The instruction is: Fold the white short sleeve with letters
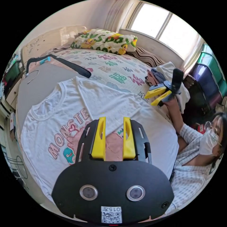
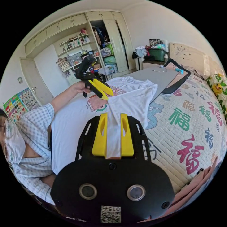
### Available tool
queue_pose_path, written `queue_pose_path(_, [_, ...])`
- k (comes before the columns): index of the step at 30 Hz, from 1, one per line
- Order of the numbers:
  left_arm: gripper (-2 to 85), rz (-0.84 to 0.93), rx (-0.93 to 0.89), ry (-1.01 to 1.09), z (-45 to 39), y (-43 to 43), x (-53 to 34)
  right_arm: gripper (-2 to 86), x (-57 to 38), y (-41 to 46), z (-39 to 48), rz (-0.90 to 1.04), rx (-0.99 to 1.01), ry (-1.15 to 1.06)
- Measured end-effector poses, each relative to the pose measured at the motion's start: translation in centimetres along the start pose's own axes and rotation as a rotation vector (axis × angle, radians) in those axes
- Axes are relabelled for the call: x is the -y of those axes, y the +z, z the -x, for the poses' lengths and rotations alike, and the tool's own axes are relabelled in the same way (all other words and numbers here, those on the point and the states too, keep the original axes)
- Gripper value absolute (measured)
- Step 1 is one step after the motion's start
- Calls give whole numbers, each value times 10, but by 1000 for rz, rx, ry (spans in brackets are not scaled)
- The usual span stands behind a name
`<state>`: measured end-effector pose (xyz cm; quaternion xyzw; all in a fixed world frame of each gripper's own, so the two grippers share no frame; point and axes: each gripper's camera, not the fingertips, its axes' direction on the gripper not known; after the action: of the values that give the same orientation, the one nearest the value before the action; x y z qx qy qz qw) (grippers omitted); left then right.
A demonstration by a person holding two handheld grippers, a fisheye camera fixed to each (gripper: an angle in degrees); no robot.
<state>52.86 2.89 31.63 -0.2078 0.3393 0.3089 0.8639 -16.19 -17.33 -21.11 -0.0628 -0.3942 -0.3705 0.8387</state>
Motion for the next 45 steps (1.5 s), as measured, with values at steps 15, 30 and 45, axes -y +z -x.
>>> queue_pose_path(15, [91, 7, 137, -38, -4, -16, 3, 66, -24, 66, 25, 165, -316, -40])
queue_pose_path(30, [-2, 4, 119, -63, 5, -43, 17, 70, -47, 54, 7, 54, -340, 24])
queue_pose_path(45, [-4, -57, 182, -108, 8, -86, 12, -9, -46, 49, -18, 61, -236, -23])
